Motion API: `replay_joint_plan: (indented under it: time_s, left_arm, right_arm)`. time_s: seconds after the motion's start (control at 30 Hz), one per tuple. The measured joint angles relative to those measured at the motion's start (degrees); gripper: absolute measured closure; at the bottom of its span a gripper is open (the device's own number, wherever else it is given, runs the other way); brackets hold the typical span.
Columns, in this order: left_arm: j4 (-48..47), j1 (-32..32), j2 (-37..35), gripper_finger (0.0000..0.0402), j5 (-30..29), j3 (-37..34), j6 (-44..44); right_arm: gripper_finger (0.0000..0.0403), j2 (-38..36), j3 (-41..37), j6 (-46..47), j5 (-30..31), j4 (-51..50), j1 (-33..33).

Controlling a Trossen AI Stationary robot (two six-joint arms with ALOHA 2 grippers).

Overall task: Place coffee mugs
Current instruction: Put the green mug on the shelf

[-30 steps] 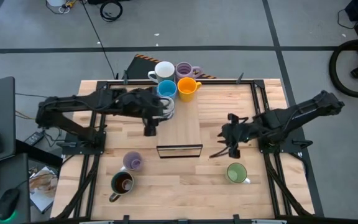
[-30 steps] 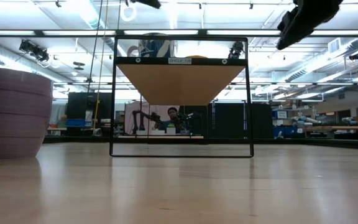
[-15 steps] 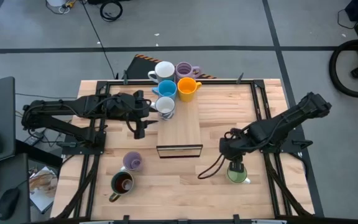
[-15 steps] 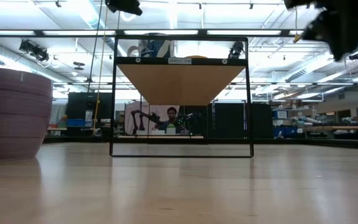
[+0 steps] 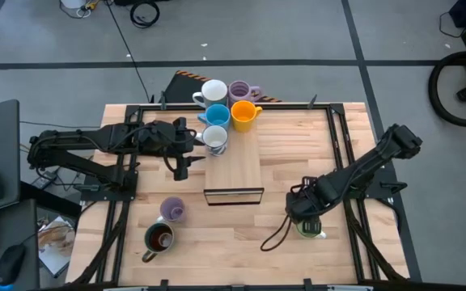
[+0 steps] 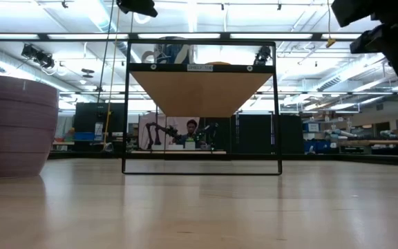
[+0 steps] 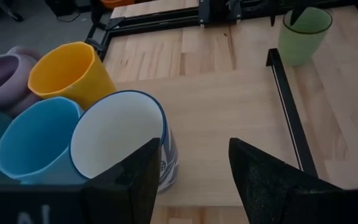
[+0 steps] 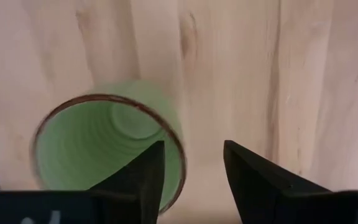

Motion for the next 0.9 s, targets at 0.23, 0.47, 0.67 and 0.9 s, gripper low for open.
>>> replay_joint_plan:
  time_s: [0.23,0.47,0.67,0.9]
  left_arm:
    - [-0.15,0.0,0.0,0.0205,-0.02,0.02,0.13]
    - [-0.31,0.0,-0.47,0.0205,-0.43,0.07,-0.37]
    - [0.01,0.0,-1.25,0.0205,-3.51,0.28,-0.36]
    - [-0.19,0.0,-1.49,0.0205,-3.93,0.28,-0.31]
  right_arm:
    - [0.0252,2.14,-4.15,-2.99,-1.69,5.47,0.01]
    - [0.0347,2.47,-6.84,-8.89,1.74,5.88,-0.07]
    - [0.038,-1.15,-8.86,-23.02,7.94,4.91,-2.36]
    - [0.0349,-5.06,-9.62,-42.24,18.9,4.77,-10.69]
